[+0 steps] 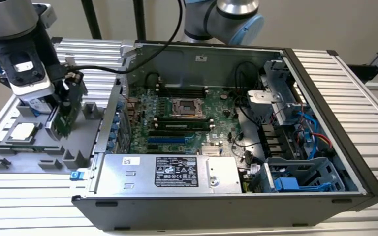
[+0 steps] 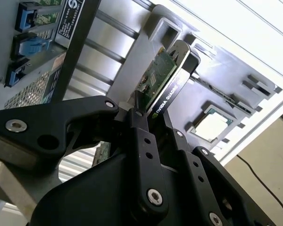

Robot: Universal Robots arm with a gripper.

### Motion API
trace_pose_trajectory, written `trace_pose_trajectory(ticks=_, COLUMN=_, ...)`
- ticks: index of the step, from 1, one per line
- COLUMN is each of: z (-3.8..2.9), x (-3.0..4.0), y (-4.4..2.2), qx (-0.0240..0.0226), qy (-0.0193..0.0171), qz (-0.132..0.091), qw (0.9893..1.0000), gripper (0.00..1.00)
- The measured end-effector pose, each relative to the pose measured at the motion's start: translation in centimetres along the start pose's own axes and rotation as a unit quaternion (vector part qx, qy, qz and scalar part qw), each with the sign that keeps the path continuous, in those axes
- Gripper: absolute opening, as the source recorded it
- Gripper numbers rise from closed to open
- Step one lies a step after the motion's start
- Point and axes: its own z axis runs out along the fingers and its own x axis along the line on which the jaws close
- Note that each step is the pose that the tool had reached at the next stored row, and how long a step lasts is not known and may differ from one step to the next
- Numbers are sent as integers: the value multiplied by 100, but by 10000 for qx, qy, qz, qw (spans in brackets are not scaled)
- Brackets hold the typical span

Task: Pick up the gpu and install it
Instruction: 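Pick up the gpu and move the gpu toward the slot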

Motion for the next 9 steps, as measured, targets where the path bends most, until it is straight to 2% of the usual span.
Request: trace_pose_trajectory(ticks=9, z=-38, x=-1, y=2, qx=0, qy=0, qz=-1, qw=10000, gripper=0)
